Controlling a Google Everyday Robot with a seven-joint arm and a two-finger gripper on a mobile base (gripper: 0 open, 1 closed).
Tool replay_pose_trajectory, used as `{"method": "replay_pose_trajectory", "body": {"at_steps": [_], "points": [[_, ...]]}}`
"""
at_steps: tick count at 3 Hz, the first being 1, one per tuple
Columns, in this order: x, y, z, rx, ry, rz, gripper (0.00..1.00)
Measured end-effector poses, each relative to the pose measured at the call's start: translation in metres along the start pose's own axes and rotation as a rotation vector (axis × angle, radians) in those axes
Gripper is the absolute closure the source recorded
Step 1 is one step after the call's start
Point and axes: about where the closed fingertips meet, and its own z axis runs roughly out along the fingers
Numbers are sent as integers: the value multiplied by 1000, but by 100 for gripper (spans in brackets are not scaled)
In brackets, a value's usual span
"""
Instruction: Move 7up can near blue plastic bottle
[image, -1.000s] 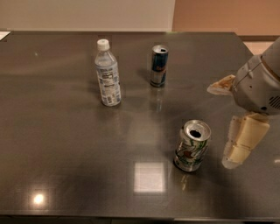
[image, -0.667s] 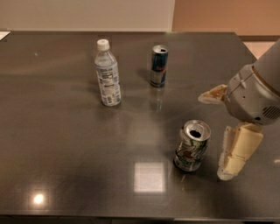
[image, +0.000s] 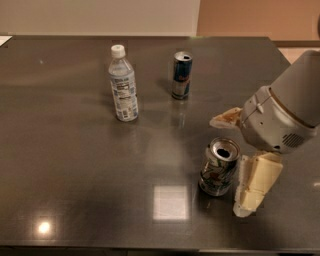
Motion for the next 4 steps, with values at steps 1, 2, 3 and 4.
{"method": "replay_pose_trajectory", "body": {"at_steps": [1,2,3,4], "points": [[-5,-3,6,-5,-19,-9,57],[-1,-13,-8,26,3,11,100],[-103,-122,-43,47,-65,-30,100],[-39,-45,-19,43,-8,-21,100]]}}
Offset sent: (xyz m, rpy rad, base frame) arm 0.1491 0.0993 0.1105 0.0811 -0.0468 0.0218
